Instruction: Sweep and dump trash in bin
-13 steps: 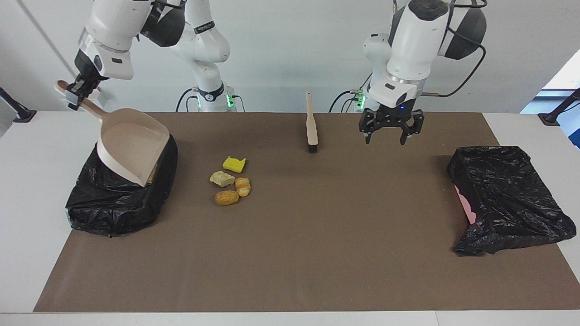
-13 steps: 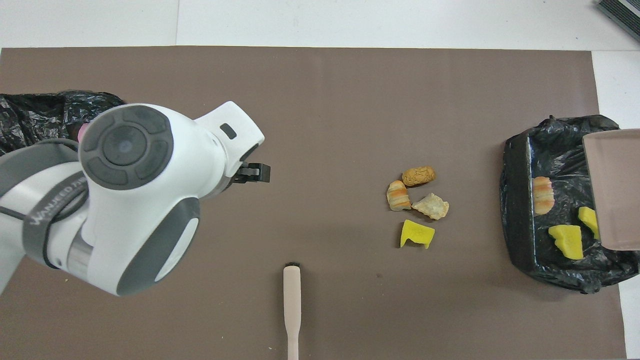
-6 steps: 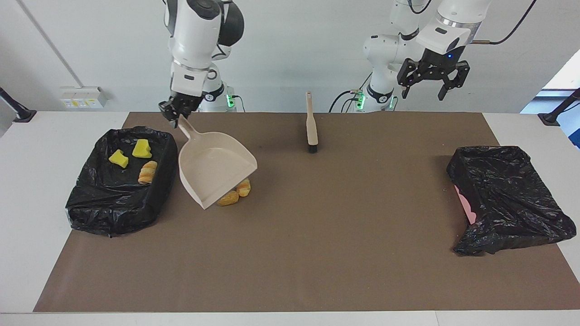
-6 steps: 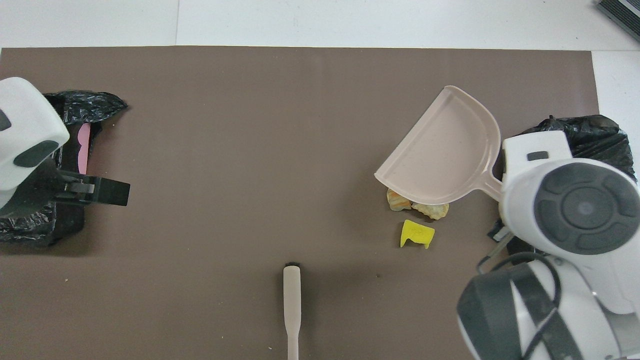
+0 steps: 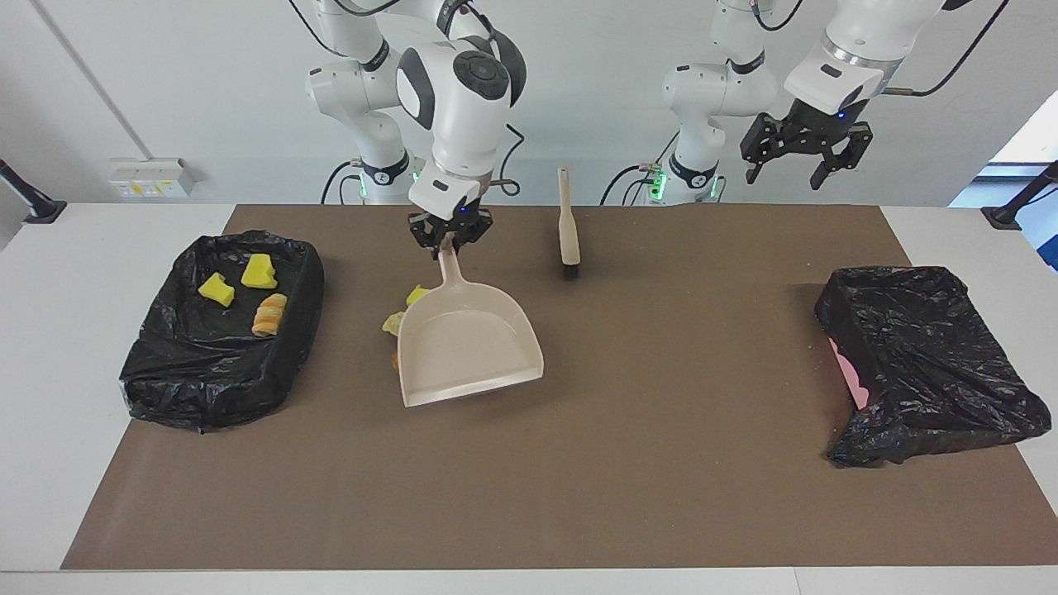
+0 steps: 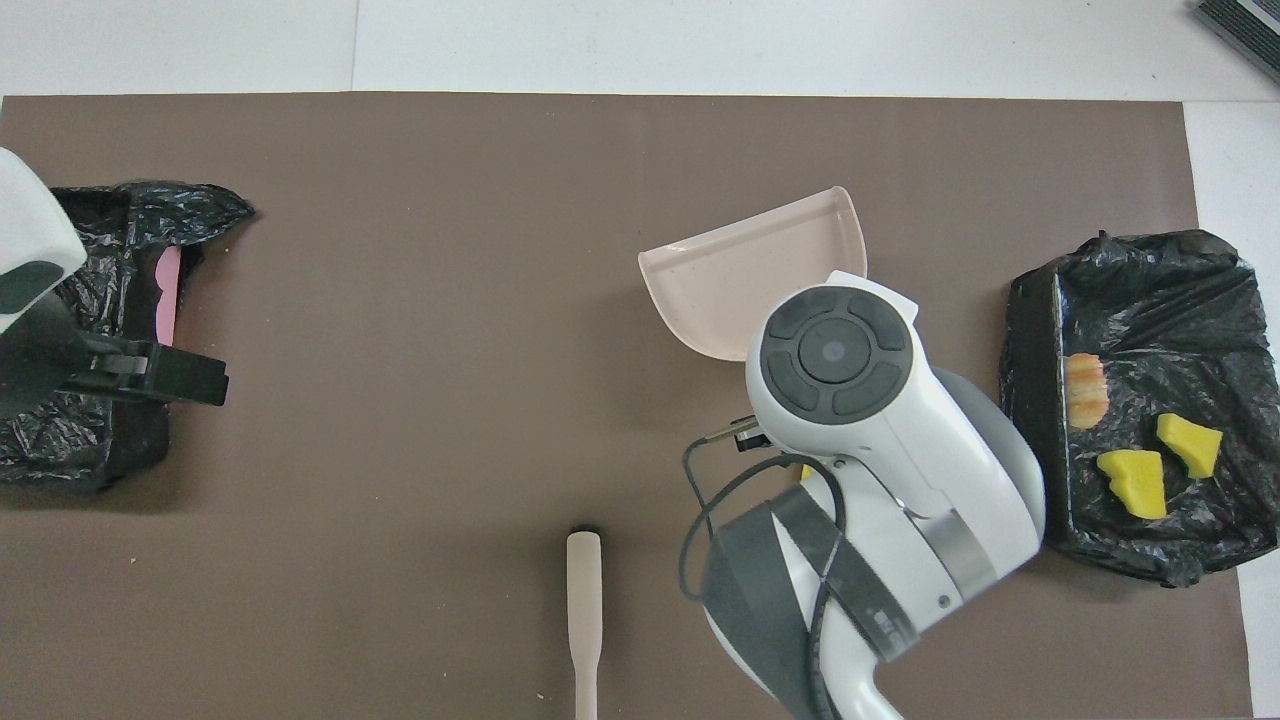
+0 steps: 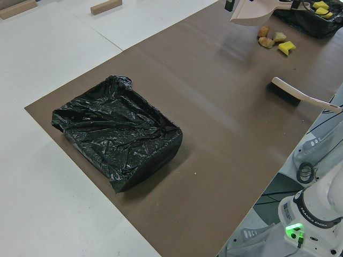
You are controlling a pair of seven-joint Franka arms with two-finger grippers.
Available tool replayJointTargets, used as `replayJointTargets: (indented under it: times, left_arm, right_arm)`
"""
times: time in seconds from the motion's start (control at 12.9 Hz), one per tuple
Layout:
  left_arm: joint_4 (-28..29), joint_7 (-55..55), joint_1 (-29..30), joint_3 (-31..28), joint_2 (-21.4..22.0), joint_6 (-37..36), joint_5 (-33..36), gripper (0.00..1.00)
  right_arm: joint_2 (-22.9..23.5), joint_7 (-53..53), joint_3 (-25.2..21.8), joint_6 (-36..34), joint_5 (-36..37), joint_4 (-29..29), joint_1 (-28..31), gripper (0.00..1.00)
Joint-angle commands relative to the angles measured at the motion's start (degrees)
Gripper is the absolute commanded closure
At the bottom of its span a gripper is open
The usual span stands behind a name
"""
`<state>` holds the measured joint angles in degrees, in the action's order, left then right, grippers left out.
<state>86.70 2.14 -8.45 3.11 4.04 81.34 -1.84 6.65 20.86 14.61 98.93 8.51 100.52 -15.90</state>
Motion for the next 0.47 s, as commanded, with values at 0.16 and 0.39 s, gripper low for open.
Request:
replayJointTargets:
  times: [0.16, 0.39]
  left_arm:
    - [-2.86, -5.13, 2.92, 0.23, -0.53, -2.68, -0.45, 0.00]
    - [-2.86, -5.83, 2.92, 0.32, -0.44, -2.76, -0.19, 0.00]
  right_arm:
    - [14.06, 18.74, -0.28, 2.13, -4.55, -15.15, -5.61, 1.00]
    - [23.55, 26.05, -0.63, 5.56, -4.03, -23.33, -11.24, 1.00]
